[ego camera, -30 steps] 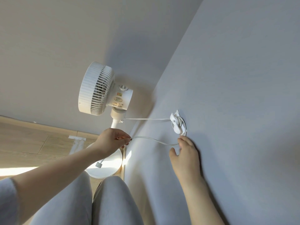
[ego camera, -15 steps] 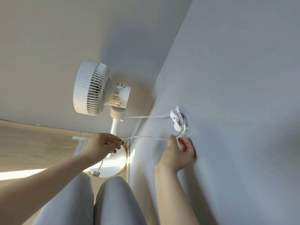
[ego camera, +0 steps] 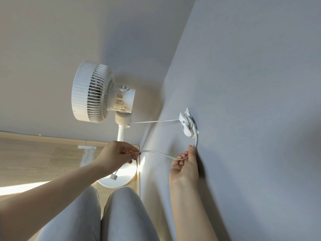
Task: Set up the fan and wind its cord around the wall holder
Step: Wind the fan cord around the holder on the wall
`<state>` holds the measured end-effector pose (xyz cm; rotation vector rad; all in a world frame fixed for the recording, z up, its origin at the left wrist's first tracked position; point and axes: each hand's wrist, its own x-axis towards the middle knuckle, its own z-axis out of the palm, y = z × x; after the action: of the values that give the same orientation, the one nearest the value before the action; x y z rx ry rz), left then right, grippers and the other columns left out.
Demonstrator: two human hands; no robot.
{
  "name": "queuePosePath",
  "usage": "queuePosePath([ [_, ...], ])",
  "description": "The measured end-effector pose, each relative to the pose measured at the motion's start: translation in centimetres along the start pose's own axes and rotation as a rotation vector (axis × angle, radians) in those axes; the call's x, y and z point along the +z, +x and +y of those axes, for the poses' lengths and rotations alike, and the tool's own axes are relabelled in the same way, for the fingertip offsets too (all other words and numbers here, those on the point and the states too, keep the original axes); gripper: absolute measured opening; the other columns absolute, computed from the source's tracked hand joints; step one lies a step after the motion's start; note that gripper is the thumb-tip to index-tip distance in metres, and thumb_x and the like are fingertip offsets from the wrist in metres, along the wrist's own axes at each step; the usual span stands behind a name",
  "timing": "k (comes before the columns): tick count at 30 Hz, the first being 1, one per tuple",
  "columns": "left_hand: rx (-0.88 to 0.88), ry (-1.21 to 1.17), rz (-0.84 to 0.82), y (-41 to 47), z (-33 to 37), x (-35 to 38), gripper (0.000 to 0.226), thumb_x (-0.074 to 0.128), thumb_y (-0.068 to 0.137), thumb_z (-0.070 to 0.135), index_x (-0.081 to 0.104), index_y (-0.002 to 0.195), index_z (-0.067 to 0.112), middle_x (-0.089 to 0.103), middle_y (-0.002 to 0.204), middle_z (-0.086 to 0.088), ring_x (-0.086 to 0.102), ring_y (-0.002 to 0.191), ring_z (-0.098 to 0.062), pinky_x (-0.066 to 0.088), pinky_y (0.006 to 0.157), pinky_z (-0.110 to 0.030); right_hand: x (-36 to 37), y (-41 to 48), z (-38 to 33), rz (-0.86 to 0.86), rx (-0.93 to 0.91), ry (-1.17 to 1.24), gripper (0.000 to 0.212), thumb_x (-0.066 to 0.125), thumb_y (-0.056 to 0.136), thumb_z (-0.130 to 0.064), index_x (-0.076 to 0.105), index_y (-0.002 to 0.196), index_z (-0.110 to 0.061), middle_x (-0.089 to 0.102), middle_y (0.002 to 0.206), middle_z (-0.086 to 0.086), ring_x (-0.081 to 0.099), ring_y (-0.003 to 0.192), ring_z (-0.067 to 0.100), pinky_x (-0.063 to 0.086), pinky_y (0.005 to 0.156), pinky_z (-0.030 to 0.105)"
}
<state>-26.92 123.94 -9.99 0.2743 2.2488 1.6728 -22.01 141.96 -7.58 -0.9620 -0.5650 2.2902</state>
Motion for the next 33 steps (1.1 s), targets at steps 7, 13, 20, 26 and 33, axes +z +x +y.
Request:
queuePosePath([
  [7, -0.022, 0.045, 0.02, 0.2, -0.7, -0.3, 0.008, 0.071, 0.08, 0.014, 0.076, 0.081, 0.021, 0.075, 0.073, -0.002, 0.063, 0.057, -0.006, 0.052, 0.068, -0.03, -0.4, 1.3, 0.8, -0.015, 0.079, -0.085, 0.017, 0.065, 0.087, -0.007, 0.06, 0.074, -0.017, 0.048, 0.053, -0.007, 0.043, 0.045, 0.002, 0.039, 0.04, 0.01],
  [13, -0.038, 0.074, 0.057, 0.6, -1.3, -1.0, 0.014, 0.071, 0.08, 0.015, 0.075, 0.075, 0.027, 0.074, 0.066, 0.006, 0.062, 0.052, -0.003, 0.053, 0.065, -0.024, 0.5, 2.6, 2.1, -0.058, 0.046, -0.217, 0.014, 0.061, 0.09, -0.005, 0.062, 0.076, -0.01, 0.049, 0.061, -0.001, 0.048, 0.045, 0.005, 0.044, 0.043, 0.012],
  [20, -0.08, 0.066, 0.087, 1.3, -1.7, -1.8, 0.01, 0.071, 0.08, 0.013, 0.074, 0.076, 0.021, 0.073, 0.062, 0.01, 0.063, 0.051, -0.001, 0.052, 0.064, -0.023, 3.0, 4.1, 4.1, -0.075, -0.012, -0.259, 0.018, 0.056, 0.095, -0.013, 0.066, 0.082, -0.006, 0.057, 0.07, 0.005, 0.056, 0.062, 0.014, 0.054, 0.061, 0.02],
  [26, -0.09, 0.024, 0.106, 2.8, -1.8, -1.9, 0.011, 0.07, 0.08, 0.009, 0.073, 0.075, 0.018, 0.074, 0.064, 0.005, 0.066, 0.052, -0.004, 0.051, 0.054, -0.009, 6.7, 4.4, 5.5, 0.005, -0.075, -0.203, 0.02, 0.053, 0.095, -0.013, 0.067, 0.084, -0.004, 0.061, 0.074, 0.009, 0.061, 0.07, 0.02, 0.056, 0.067, 0.025],
  [33, -0.073, 0.093, 0.043, 4.3, -2.8, -2.2, 0.008, 0.071, 0.08, 0.014, 0.073, 0.081, 0.022, 0.076, 0.071, 0.008, 0.072, 0.07, -0.008, 0.054, 0.078, -0.03, 9.5, 4.7, 6.3, 0.137, -0.133, -0.213, 0.026, 0.052, 0.094, -0.016, 0.062, 0.071, -0.011, 0.065, 0.073, 0.006, 0.065, 0.071, 0.023, 0.053, 0.063, 0.025],
])
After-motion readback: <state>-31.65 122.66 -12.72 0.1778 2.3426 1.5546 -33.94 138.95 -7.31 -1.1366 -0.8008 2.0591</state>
